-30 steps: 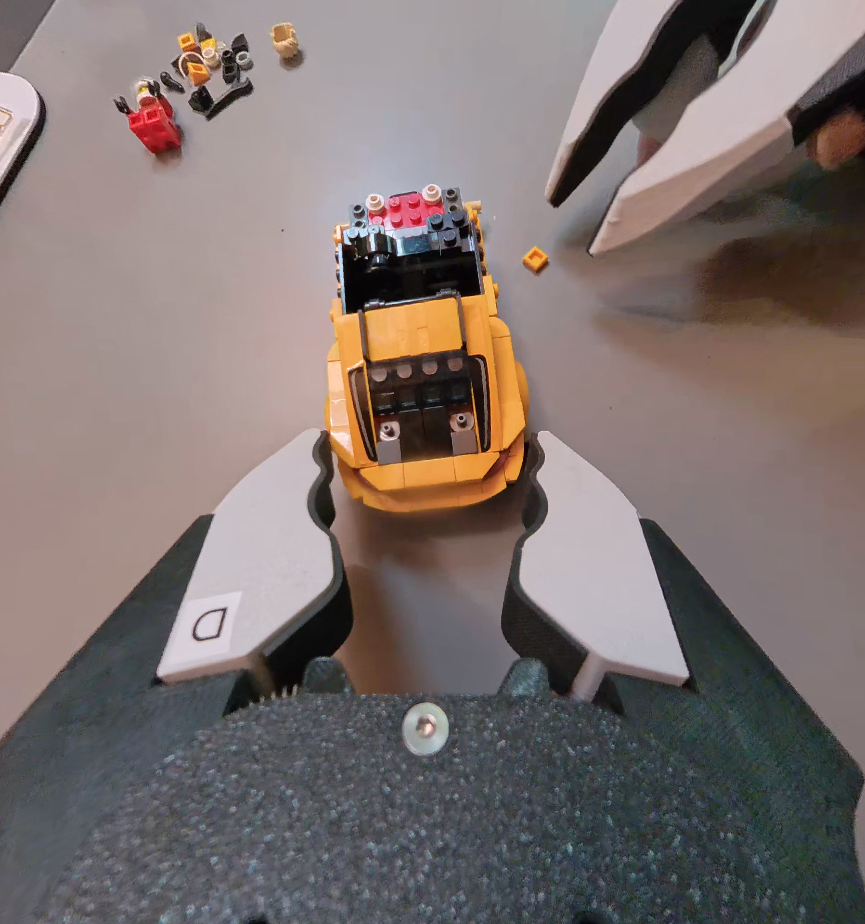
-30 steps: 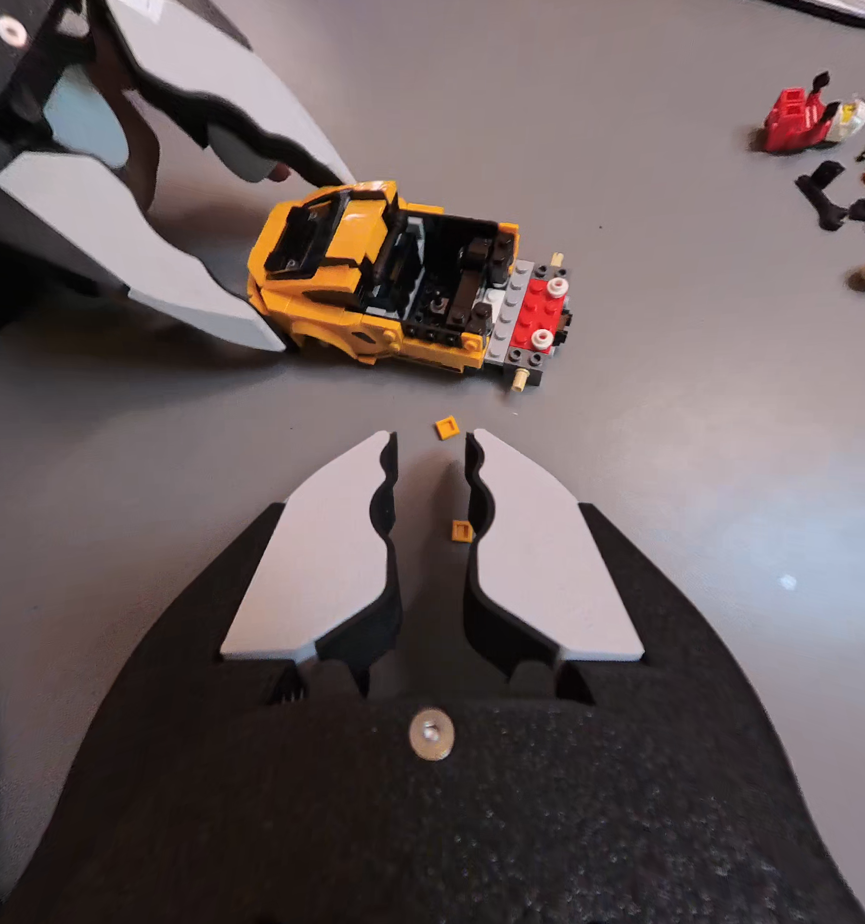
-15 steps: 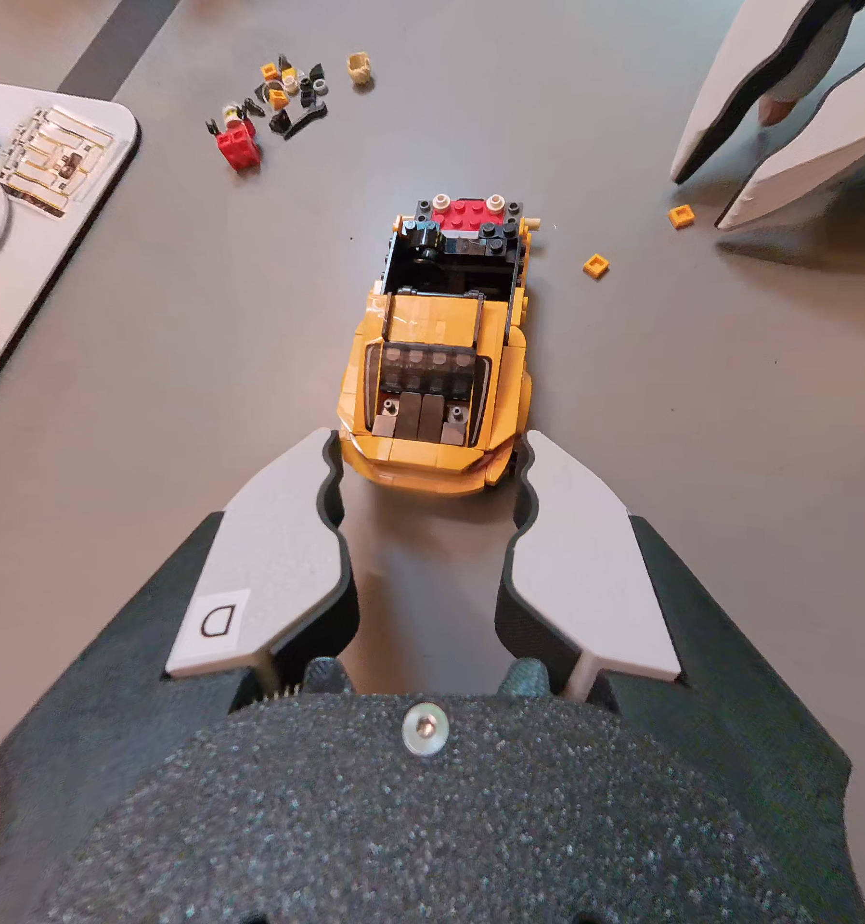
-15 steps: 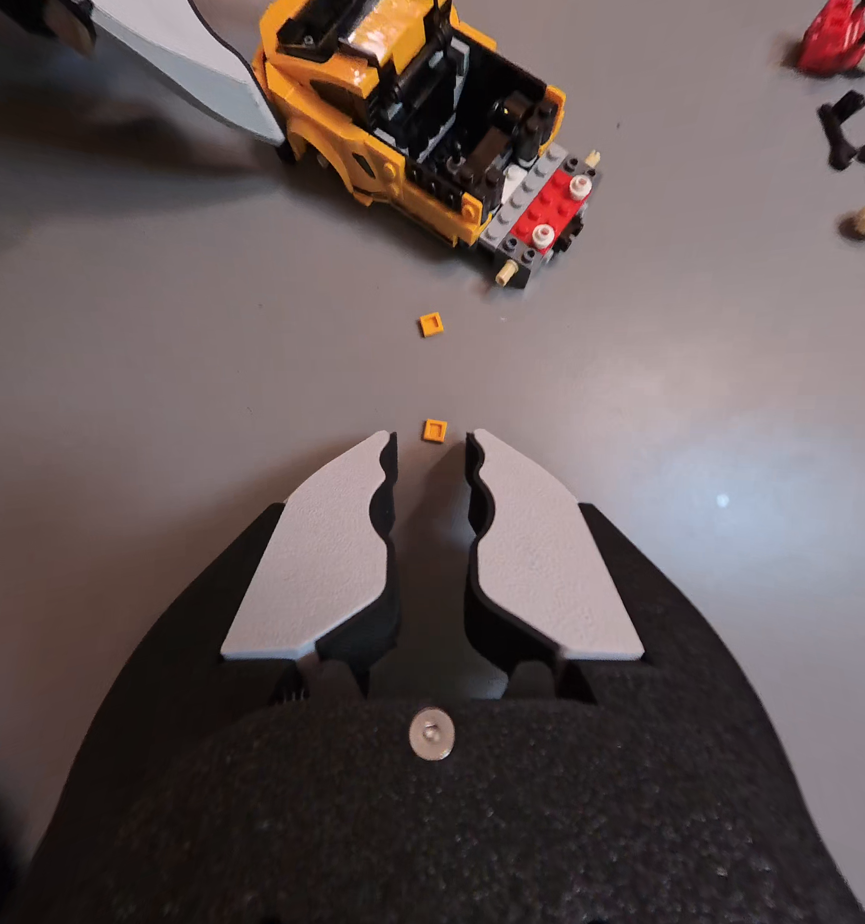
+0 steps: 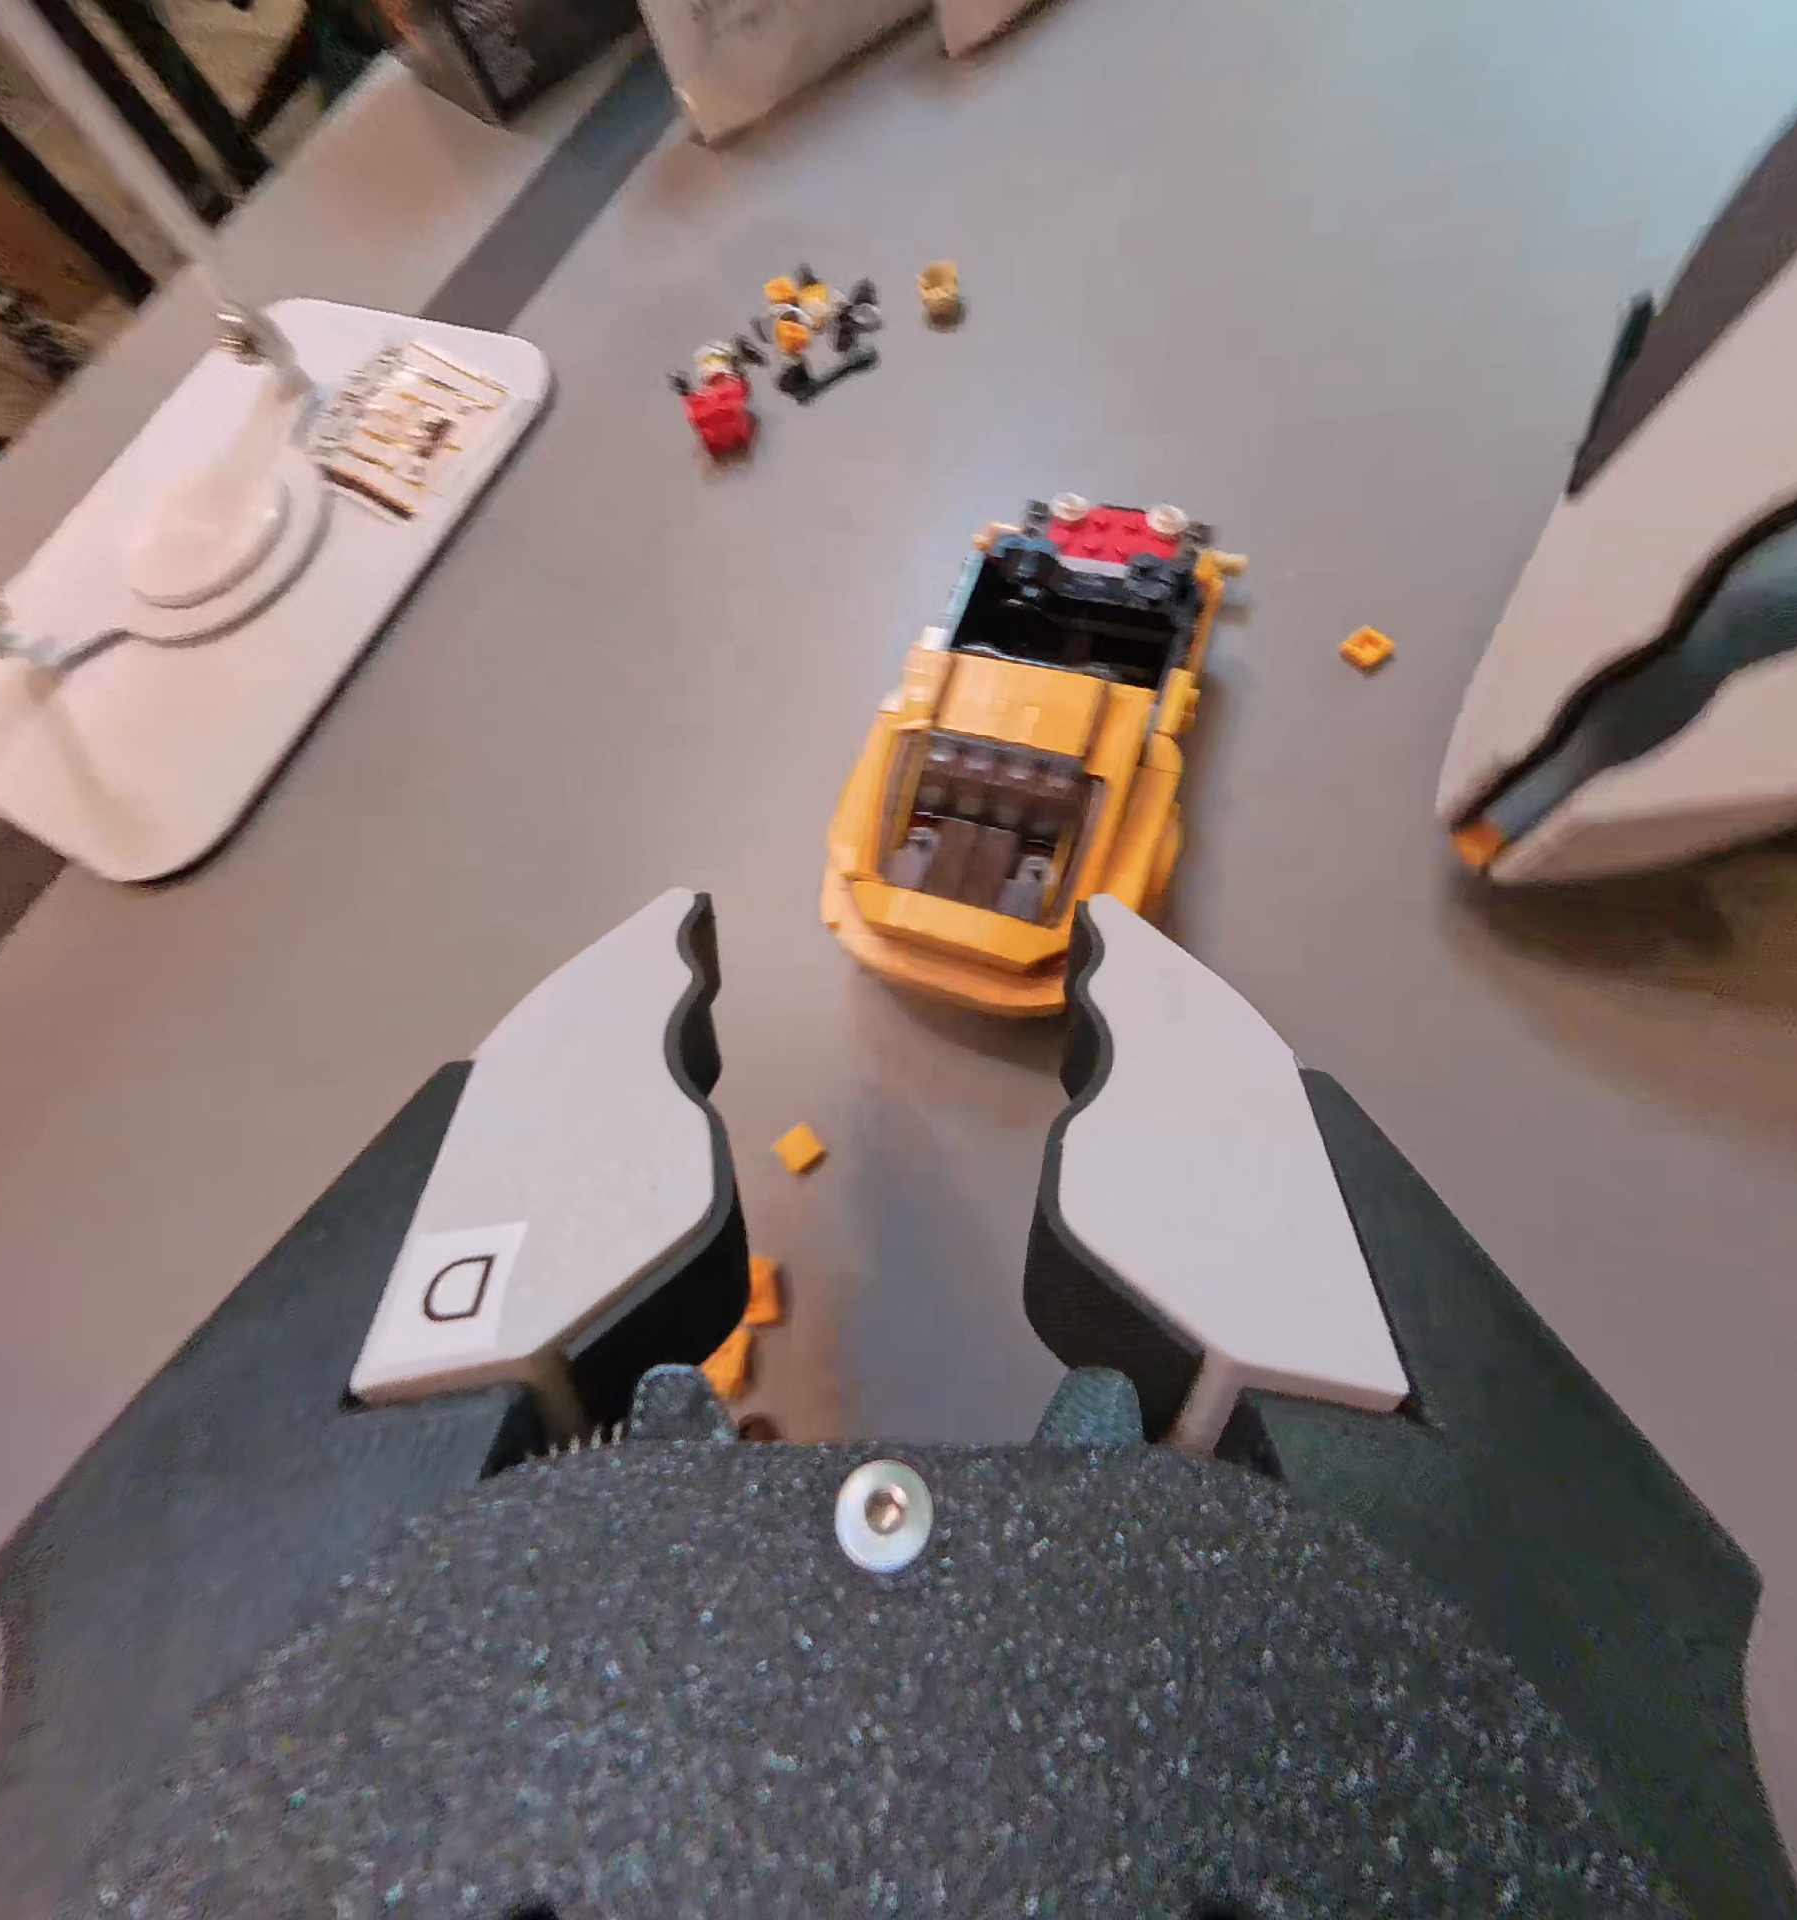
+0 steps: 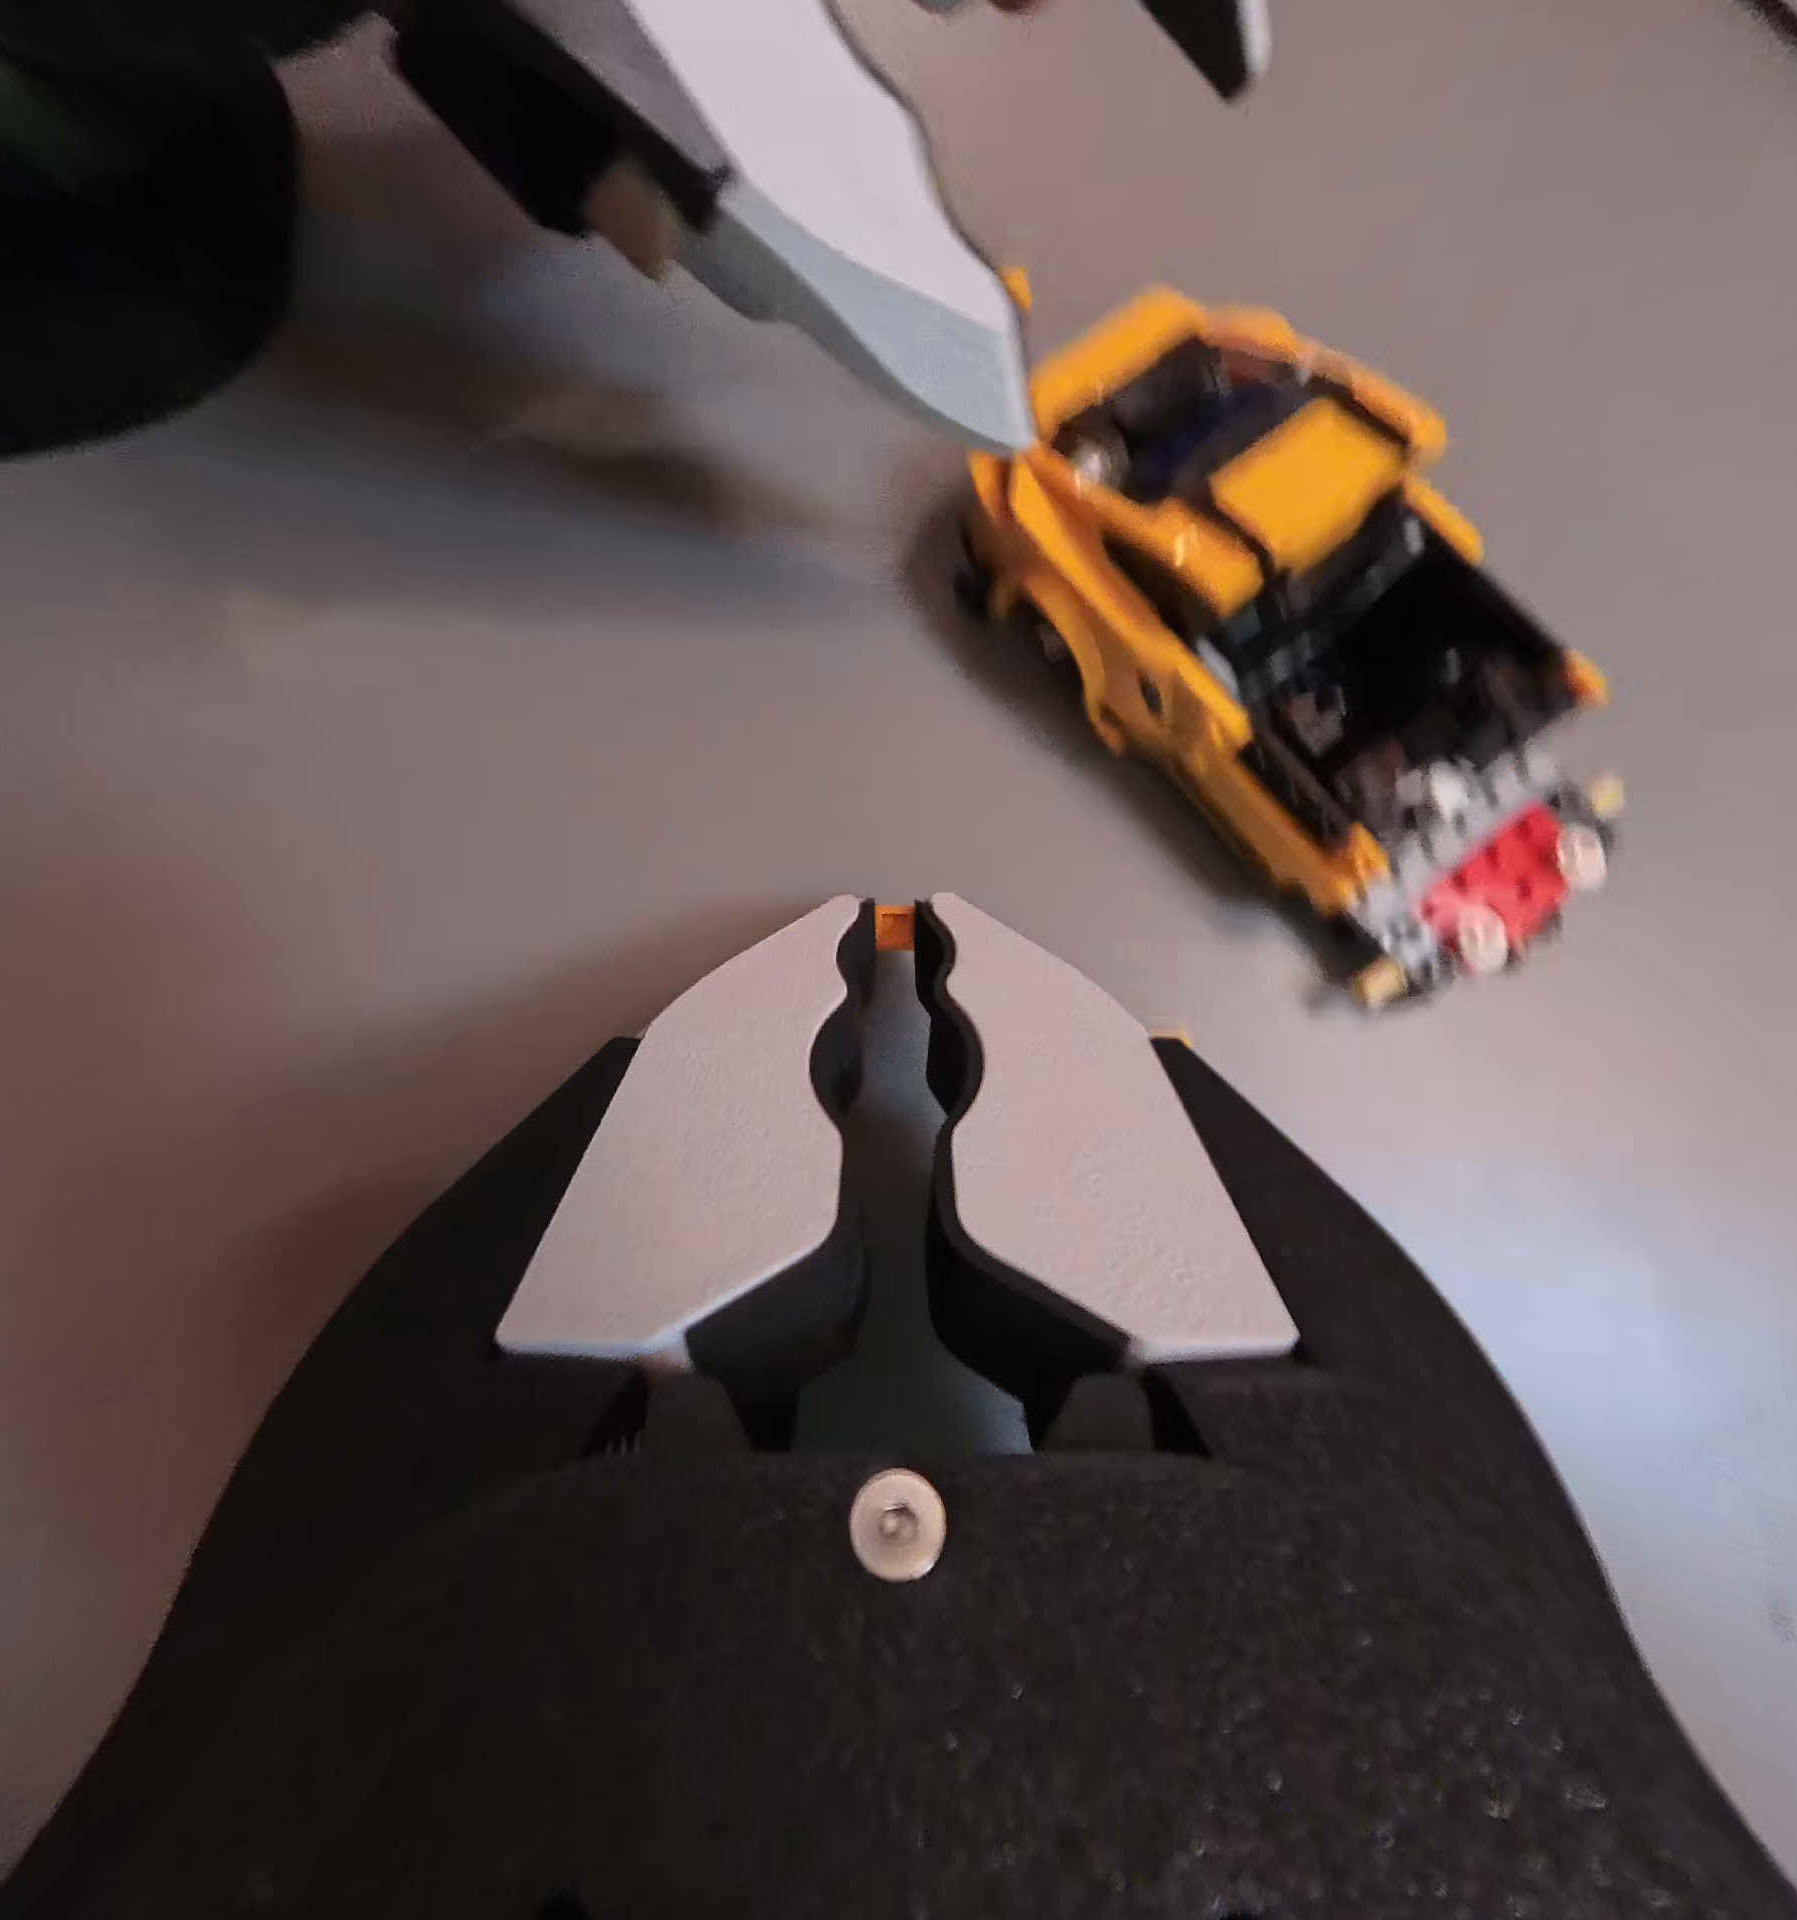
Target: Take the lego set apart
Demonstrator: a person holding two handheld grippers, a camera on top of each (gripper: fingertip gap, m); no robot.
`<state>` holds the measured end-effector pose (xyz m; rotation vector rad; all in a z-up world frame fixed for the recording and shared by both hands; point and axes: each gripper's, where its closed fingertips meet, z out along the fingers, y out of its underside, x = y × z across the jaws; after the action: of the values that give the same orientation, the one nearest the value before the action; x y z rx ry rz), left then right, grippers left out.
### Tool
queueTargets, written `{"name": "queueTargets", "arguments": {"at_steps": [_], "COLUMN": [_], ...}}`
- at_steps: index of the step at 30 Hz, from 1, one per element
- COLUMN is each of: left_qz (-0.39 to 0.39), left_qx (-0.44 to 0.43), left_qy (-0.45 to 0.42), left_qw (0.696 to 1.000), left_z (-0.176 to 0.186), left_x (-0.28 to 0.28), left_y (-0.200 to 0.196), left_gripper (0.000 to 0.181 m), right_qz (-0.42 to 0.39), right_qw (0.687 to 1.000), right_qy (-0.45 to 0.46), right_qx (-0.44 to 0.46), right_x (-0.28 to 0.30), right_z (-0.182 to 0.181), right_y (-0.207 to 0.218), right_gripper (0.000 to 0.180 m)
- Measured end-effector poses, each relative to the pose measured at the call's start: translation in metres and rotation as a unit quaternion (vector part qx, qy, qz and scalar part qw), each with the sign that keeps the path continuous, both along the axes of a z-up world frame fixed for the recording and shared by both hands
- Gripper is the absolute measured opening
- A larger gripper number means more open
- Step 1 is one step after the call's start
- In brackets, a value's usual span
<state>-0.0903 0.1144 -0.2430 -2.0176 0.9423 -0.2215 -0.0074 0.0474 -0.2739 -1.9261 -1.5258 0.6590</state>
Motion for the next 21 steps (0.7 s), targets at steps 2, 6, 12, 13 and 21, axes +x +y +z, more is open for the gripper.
{"name": "queueTargets", "arguments": {"at_steps": [2, 6, 12, 13, 21], "left_qz": [0.026, 0.072, 0.081, 0.07, -0.17], "left_qx": [0.014, 0.027, -0.008, -0.019, -0.169], "left_qy": [-0.002, -0.016, -0.005, 0.002, 0.062], "left_qw": [1.0, 0.997, 0.997, 0.997, 0.969], "left_z": [0.013, 0.031, 0.018, 0.013, -0.033], "left_x": [-0.019, -0.061, -0.091, -0.092, -0.049], "left_y": [0.007, 0.01, -0.003, -0.007, -0.091], "left_gripper": [0.06, 0.05, 0.044, 0.043, 0.042], "right_qz": [0.023, 0.062, 0.103, 0.1, 0.033], "right_qw": [0.999, 0.994, 0.986, 0.986, 0.99], "right_qy": [0.028, 0.064, 0.078, 0.079, 0.06], "right_qx": [0.021, 0.065, 0.102, 0.107, 0.125], "right_x": [-0.029, -0.081, -0.113, -0.111, -0.045], "right_z": [0.009, 0.021, 0.022, 0.022, 0.037], "right_y": [-0.002, 0.002, -0.001, 0.0, 0.032], "right_gripper": [0.007, 0.008, 0.036, 0.038, 0.036]}}
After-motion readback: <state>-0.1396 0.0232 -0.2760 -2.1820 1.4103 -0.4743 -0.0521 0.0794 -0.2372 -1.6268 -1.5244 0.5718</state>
